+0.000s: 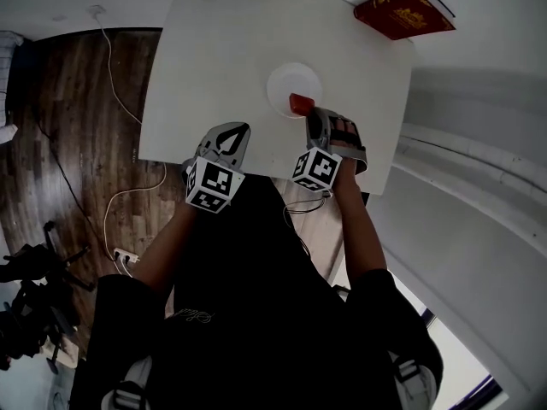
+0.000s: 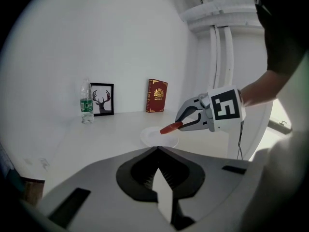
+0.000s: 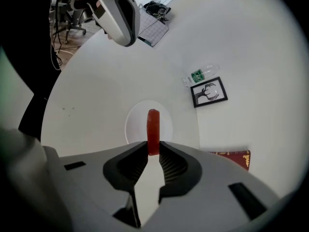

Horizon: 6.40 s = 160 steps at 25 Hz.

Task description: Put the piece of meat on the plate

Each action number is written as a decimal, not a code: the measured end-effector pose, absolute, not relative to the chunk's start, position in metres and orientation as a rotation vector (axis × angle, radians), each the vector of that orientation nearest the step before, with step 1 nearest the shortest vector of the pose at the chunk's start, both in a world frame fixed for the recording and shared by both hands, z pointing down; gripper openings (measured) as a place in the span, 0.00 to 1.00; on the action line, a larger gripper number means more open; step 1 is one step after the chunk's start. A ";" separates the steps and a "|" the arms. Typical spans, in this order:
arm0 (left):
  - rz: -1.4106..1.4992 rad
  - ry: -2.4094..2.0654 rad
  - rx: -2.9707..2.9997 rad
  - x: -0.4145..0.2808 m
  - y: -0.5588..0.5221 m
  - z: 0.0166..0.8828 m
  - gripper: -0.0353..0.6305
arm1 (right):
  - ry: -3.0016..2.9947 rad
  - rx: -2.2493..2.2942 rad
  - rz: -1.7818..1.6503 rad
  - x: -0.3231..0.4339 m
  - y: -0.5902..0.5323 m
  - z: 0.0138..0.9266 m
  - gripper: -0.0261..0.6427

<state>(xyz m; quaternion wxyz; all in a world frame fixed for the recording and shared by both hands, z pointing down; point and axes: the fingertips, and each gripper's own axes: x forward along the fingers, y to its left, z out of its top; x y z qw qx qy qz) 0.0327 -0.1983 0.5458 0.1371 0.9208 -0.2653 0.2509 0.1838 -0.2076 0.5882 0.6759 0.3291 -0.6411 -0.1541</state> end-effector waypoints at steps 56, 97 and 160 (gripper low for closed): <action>0.720 -0.973 2.535 -0.035 -0.213 0.555 0.06 | -1.415 0.639 -0.310 0.181 -0.252 0.641 0.23; 0.707 -0.995 2.533 -0.062 -0.217 0.537 0.06 | -1.599 0.793 0.052 0.174 -0.245 0.636 0.35; 0.317 -0.931 2.829 0.168 0.109 0.377 0.06 | -2.391 1.957 0.208 0.231 0.125 0.362 0.07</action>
